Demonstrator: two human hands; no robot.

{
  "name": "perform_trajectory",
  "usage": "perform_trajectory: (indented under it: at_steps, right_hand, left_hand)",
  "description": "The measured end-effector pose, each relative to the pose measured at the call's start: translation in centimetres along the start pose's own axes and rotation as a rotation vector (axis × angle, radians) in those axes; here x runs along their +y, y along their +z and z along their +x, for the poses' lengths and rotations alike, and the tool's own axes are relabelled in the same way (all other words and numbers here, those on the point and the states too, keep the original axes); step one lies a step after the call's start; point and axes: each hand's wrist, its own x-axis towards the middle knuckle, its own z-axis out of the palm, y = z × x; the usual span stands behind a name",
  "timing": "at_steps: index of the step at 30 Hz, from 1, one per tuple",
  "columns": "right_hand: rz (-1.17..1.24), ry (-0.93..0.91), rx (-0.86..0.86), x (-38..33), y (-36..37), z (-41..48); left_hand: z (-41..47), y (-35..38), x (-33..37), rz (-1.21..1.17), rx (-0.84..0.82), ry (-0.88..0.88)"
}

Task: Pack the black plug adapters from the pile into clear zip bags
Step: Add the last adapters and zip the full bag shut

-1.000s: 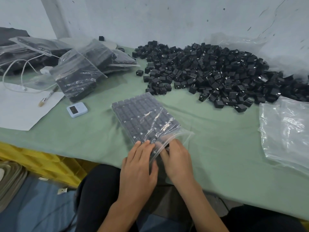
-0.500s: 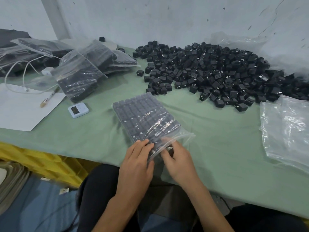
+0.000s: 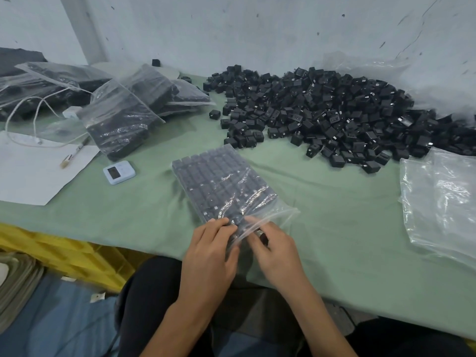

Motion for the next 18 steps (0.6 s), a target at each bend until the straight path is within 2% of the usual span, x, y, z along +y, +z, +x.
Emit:
perform_trajectory:
  at_steps: [7, 12, 18]
  right_hand:
    - [-0.016, 0.051, 0.050, -0.2, 0.3, -0.1]
    - [0.005, 0.012, 0.080, -0.3, 0.0, -0.3]
    - [0.068, 0.000, -0.111, -0.6, -1.5, -0.6]
  left_hand:
    - [0.6, -0.2, 0.2, -0.007, -0.021, 0.002]
    - [1.8, -0.3, 0.1, 0.063, -0.045, 0.089]
    - [2.7, 0.3, 0.4, 0.008, -0.029, 0.013]
